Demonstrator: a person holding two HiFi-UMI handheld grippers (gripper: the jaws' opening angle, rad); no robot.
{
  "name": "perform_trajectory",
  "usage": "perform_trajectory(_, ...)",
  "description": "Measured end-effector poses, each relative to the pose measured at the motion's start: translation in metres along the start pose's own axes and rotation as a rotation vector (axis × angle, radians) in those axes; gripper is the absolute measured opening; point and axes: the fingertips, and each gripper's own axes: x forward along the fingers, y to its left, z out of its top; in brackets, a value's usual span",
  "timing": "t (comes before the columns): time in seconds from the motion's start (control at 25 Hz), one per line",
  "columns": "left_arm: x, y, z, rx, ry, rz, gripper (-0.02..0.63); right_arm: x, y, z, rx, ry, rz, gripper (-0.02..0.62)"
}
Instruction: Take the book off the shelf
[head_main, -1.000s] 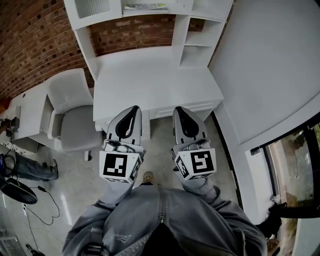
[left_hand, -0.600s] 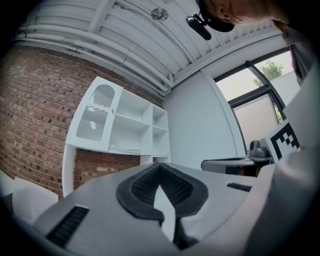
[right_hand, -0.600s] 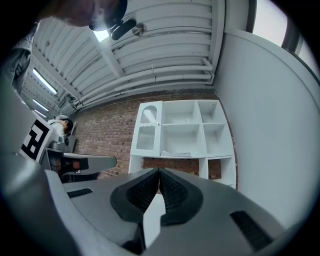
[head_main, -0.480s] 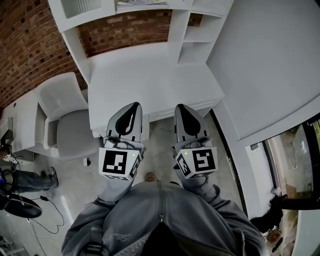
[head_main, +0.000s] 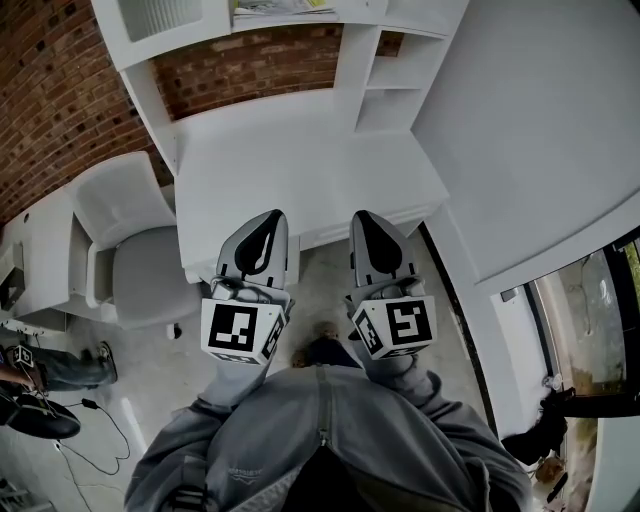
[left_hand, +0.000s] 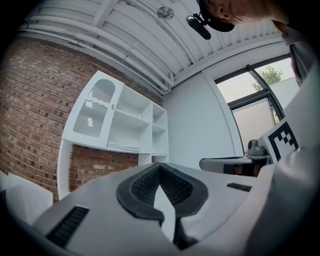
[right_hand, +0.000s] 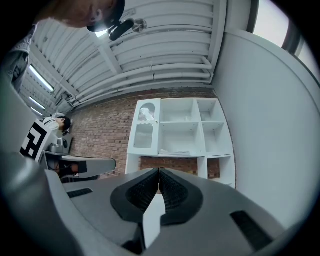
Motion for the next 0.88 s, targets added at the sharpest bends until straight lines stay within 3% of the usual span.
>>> perform_trajectory(0.48, 0.006, 0.013, 0.003, 0.016, -0.035, 0.025, 0.005, 0.019, 0.005, 0.005, -0.006, -0.045, 0.056, 0.028)
perform_trajectory(0.88, 0.055, 0.037, -0.007, 0.019, -0.032, 0.046, 0.005, 0.074, -0.019, -0.002, -0.003, -0.062, 0.089, 0.027)
